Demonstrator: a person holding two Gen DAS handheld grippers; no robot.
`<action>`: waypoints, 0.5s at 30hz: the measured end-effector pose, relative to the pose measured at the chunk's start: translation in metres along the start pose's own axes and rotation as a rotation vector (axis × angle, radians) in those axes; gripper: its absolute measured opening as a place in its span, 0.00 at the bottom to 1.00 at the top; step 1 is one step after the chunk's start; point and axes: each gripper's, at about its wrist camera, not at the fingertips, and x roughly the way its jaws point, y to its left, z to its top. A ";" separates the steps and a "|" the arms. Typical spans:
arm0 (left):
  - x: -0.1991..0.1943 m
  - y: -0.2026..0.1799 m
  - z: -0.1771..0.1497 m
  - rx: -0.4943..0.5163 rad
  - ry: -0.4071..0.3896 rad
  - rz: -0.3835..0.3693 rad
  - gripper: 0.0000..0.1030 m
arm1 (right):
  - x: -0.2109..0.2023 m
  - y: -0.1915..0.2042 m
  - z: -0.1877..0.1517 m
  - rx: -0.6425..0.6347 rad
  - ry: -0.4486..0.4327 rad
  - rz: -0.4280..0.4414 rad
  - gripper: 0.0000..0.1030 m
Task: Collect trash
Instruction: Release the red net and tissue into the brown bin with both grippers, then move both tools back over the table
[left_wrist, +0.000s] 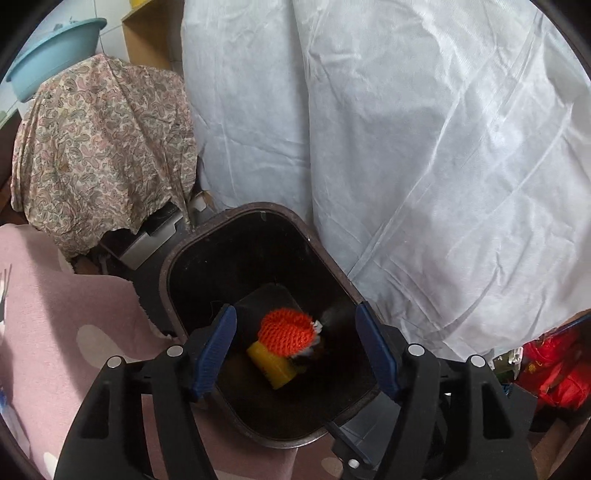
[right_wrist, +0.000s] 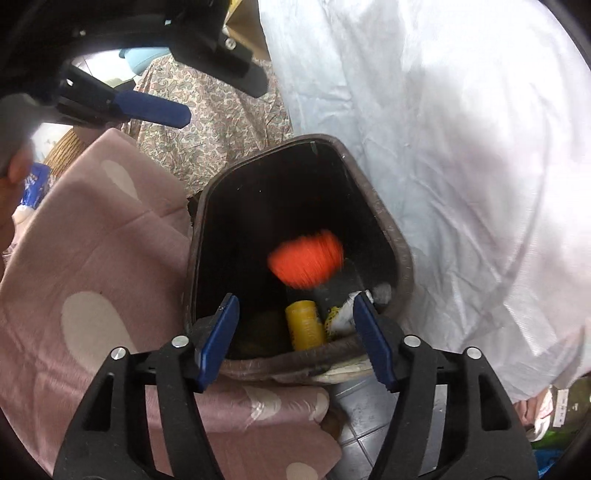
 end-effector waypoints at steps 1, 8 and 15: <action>-0.005 0.001 -0.001 -0.002 -0.011 -0.004 0.67 | -0.004 0.000 -0.001 0.002 -0.005 0.003 0.69; -0.053 0.004 -0.024 0.026 -0.111 -0.023 0.76 | -0.036 0.015 -0.012 -0.025 -0.040 0.021 0.70; -0.126 0.014 -0.071 0.058 -0.244 -0.012 0.88 | -0.073 0.036 -0.023 -0.075 -0.062 0.062 0.73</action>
